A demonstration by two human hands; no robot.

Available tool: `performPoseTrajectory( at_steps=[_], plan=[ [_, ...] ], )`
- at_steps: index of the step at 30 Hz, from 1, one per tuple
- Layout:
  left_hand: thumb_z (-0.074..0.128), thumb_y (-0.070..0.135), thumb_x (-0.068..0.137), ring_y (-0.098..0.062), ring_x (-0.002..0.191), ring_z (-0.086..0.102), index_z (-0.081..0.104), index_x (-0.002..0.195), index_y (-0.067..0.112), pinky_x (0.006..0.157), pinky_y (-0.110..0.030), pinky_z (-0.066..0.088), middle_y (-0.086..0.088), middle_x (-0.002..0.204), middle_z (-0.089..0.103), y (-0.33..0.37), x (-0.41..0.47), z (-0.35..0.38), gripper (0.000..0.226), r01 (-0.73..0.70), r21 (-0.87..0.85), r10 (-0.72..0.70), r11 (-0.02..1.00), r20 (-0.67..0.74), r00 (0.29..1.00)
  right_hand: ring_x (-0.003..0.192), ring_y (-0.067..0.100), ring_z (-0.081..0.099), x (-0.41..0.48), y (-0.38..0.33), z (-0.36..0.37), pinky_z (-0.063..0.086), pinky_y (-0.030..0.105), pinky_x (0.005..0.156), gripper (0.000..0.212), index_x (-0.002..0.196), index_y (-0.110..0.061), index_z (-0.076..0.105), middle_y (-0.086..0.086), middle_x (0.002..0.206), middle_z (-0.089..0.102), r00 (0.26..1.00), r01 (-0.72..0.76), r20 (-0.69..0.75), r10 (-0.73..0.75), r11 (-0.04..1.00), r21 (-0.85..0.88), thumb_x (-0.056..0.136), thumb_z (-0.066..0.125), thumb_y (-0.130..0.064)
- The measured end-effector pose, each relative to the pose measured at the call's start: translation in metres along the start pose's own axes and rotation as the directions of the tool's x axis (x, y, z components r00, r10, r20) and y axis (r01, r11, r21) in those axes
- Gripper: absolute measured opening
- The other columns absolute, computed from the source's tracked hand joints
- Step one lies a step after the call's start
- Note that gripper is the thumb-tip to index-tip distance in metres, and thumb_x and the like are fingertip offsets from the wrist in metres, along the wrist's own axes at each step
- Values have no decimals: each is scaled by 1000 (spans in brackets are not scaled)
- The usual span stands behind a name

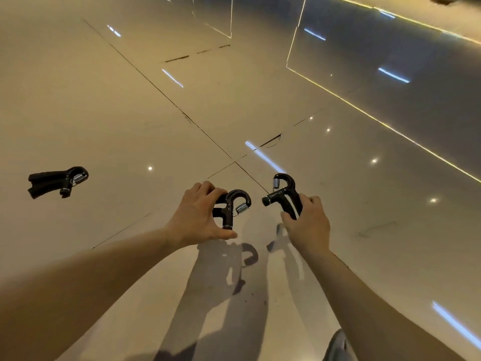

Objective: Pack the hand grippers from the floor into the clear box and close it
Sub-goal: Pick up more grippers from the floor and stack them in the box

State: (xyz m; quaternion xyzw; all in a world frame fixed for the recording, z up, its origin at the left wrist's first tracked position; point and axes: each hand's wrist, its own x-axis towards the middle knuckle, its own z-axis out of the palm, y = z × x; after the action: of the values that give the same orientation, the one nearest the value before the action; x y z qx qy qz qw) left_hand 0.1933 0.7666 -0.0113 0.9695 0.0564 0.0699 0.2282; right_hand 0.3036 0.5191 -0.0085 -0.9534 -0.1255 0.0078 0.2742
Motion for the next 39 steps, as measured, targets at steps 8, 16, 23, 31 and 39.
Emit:
performPoseTrajectory(
  at_steps=[8, 16, 23, 31, 39],
  plan=[
    [77, 80, 48, -8, 104, 38, 57, 129, 31, 96, -27, 31, 13, 110, 44, 118, -44, -103, 97, -134, -42, 124, 990, -185, 975, 76, 18, 58, -73, -23, -154, 47, 32, 68, 41, 123, -24, 60, -5, 107, 50, 969, 87, -233, -80, 996, 23, 86, 72, -34],
    [74, 82, 50, -5, 104, 36, 56, 130, 33, 100, -28, 34, 15, 109, 42, 242, -132, -171, 96, -282, -18, 266, 959, -279, 923, 87, 8, 50, -192, -19, -280, 38, 16, 67, 57, 138, -22, 56, -10, 112, 48, 905, 175, -402, -139, 983, 55, 86, 75, -36],
    [70, 83, 50, -9, 104, 40, 56, 131, 31, 95, -32, 42, 13, 109, 44, 349, -219, -214, 97, -372, 58, 372, 926, -296, 880, 84, 6, 52, -316, -2, -363, 42, 14, 66, 56, 134, -25, 59, -15, 108, 47, 861, 177, -489, -138, 984, 33, 83, 77, -38],
    [72, 83, 52, -11, 100, 45, 57, 131, 30, 87, -32, 49, 12, 108, 47, 438, -305, -221, 96, -514, 88, 513, 853, -322, 796, 77, 7, 53, -447, 30, -441, 45, 19, 61, 54, 131, -22, 62, -10, 104, 49, 826, 102, -557, -82, 995, 4, 81, 78, -36],
    [59, 94, 51, -15, 102, 46, 56, 137, 26, 91, -37, 49, 4, 111, 49, 534, -341, -195, 109, -641, 67, 638, 765, -219, 739, 79, 15, 56, -554, 88, -521, 52, 34, 67, 44, 120, -20, 66, -2, 103, 55, 796, -111, -602, 55, 992, -55, 80, 78, -34]
  ],
)
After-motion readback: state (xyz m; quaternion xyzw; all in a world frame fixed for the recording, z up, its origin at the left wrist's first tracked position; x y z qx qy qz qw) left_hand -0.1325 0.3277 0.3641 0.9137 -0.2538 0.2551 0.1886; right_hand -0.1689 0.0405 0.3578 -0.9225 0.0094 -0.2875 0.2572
